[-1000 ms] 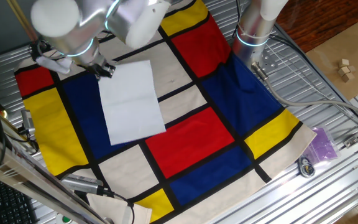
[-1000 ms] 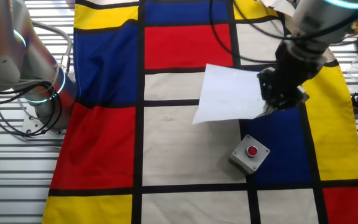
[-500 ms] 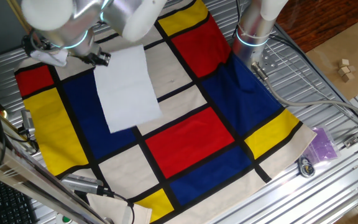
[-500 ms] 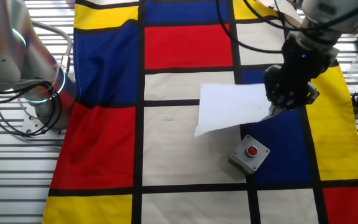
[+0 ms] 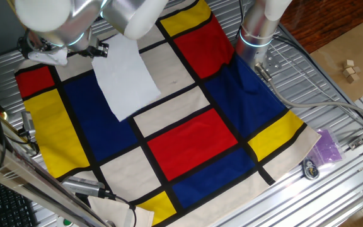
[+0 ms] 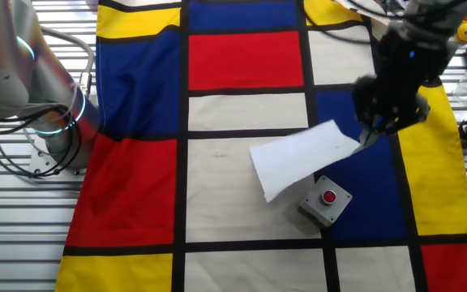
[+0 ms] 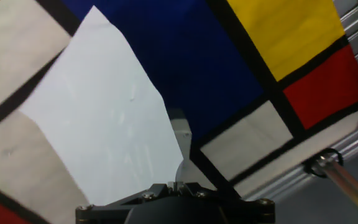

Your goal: Flip over and spread out the paper that is laid flat on the table

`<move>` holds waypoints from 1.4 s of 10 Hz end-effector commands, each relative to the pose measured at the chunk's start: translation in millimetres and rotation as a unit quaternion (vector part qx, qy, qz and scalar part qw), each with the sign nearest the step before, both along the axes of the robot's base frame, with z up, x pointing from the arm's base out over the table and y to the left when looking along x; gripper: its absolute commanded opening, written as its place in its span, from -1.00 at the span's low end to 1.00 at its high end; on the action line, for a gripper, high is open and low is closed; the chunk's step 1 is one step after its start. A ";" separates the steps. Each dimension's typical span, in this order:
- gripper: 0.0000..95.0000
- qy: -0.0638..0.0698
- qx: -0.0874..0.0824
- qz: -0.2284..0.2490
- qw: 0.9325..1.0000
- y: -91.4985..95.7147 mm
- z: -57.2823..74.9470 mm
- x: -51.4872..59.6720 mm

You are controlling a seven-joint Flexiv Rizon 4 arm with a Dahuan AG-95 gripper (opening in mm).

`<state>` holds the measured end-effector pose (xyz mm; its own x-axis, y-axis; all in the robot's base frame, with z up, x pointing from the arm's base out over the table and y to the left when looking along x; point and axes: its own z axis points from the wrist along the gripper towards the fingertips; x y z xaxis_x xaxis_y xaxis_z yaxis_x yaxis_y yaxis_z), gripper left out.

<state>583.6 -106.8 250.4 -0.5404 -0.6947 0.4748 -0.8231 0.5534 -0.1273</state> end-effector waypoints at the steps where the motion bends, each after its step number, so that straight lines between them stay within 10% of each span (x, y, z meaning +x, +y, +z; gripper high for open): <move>1: -1.00 0.014 -0.009 -0.058 0.998 12.0 6.6 -1.5; 10: -1.00 0.041 0.061 -0.199 0.977 49.5 6.5 -9.7; 14: -1.00 0.048 0.064 -0.184 0.980 47.2 1.8 -14.2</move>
